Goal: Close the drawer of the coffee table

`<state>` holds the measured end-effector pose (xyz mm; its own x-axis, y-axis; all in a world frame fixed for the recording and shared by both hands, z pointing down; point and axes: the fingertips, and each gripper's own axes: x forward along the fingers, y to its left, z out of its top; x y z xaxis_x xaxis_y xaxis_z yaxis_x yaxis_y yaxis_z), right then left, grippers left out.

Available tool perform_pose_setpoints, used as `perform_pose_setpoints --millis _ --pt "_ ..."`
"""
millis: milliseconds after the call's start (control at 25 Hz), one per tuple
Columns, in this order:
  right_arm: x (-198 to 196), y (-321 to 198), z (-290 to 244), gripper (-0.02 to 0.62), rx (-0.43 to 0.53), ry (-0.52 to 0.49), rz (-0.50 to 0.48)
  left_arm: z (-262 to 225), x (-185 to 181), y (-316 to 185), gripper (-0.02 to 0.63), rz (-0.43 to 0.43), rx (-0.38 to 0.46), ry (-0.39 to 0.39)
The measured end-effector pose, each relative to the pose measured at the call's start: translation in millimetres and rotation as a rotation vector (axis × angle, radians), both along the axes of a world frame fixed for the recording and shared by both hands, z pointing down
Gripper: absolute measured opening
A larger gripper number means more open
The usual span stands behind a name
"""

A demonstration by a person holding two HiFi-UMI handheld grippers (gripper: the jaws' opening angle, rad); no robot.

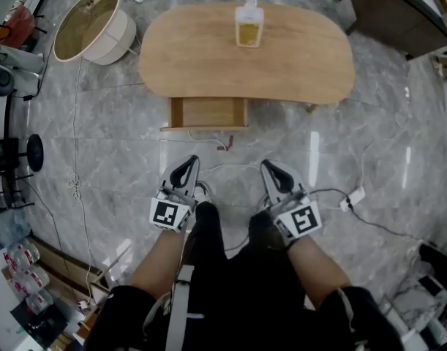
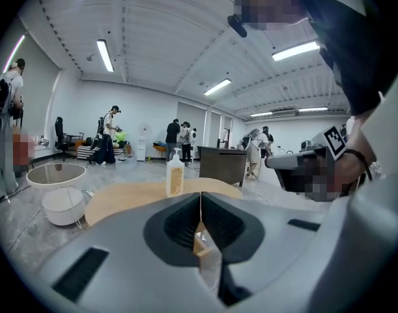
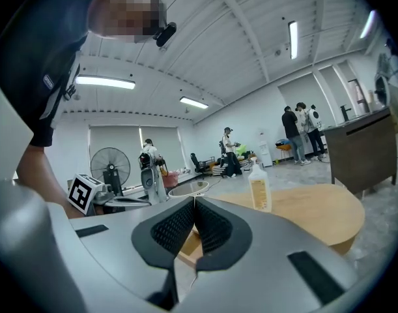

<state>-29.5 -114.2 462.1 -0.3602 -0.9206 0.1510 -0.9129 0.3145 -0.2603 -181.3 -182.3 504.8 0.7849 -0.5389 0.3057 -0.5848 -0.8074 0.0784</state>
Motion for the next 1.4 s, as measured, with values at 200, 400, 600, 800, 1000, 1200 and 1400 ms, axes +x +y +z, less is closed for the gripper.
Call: perform_pose_setpoints --millis 200,400,600,800,1000,1200,1400 --pt "-59.4 -26.0 26.3 0.012 -0.017 0.042 -0.039 2.5 -44.7 -24.3 0.008 0.053 0.008 0.007" --pt "-84.2 -46.4 68.4 0.012 -0.089 0.052 -0.008 15.1 -58.3 -25.3 0.008 0.159 0.007 0.01" --pt "-103.1 -54.8 104.4 0.012 -0.127 0.085 0.028 31.7 -63.0 -17.9 0.008 0.229 -0.004 0.054" --pt "-110.7 -66.5 143.2 0.012 -0.164 0.088 0.081 67.4 -70.6 -18.2 0.008 0.311 -0.004 0.008" --pt "-107.7 -77.7 174.0 0.012 -0.201 0.125 0.1 115.9 -75.1 -29.0 0.008 0.295 -0.094 -0.013" --pt "-86.5 -73.3 220.3 0.012 -0.27 0.151 0.165 167.6 -52.3 -23.6 0.008 0.347 -0.114 -0.081" --pt "-99.9 -72.8 263.1 0.012 -0.328 0.129 0.108 217.9 -38.2 -24.4 0.008 0.387 -0.098 -0.149"
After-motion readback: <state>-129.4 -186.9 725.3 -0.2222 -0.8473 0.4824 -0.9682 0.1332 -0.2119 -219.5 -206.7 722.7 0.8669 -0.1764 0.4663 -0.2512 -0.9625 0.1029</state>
